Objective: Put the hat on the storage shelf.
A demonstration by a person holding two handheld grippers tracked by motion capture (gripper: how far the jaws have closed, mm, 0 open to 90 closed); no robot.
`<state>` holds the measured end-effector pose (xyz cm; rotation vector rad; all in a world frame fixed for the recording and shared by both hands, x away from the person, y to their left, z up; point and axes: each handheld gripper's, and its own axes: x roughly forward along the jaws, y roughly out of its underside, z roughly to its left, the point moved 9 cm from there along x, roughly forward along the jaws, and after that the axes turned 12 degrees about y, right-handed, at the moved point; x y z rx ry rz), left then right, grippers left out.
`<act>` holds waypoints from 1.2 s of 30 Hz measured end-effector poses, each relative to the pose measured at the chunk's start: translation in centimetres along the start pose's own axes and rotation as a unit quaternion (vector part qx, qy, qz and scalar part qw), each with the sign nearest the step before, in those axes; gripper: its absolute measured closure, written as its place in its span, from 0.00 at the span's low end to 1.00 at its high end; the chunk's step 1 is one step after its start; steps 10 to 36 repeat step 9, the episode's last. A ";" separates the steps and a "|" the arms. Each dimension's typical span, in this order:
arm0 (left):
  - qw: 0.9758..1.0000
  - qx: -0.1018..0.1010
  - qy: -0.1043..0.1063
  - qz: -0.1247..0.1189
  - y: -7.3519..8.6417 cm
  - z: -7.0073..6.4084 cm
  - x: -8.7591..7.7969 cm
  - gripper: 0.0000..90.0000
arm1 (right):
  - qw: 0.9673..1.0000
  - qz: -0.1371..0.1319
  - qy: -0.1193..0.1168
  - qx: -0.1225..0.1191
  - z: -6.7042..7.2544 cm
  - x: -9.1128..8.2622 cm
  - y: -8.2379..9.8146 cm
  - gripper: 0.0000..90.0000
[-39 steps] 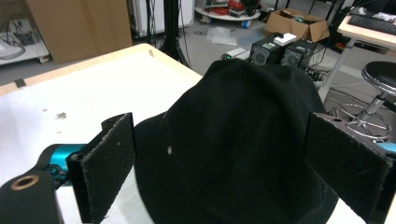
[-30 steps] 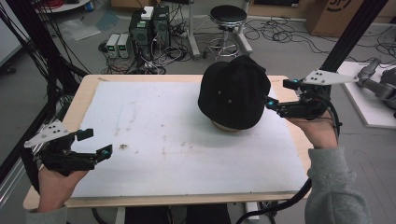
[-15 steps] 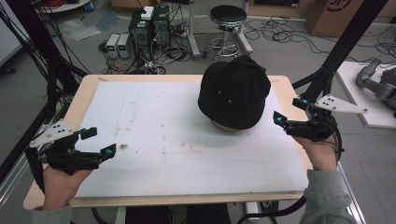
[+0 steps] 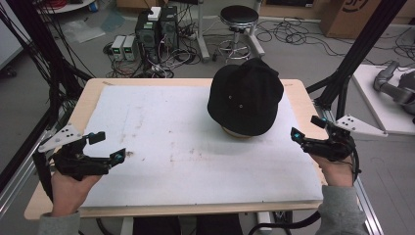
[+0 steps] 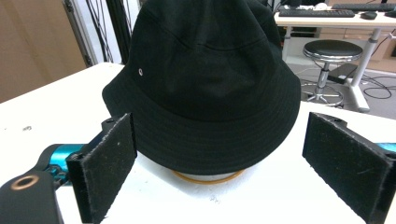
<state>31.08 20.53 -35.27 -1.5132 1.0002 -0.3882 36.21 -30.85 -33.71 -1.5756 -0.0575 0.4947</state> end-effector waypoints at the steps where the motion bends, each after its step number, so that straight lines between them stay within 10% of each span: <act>1: 1.000 0.001 0.002 0.000 0.0 0.0 0.1 0.04 | 1.000 -0.001 0.005 0.002 -0.1 -0.1 0.1 0.11; 36: 1.000 0.004 0.003 0.004 -0.1 -0.2 0.9 0.04 | 1.000 -0.002 0.013 0.014 -0.7 -0.3 0.6 0.11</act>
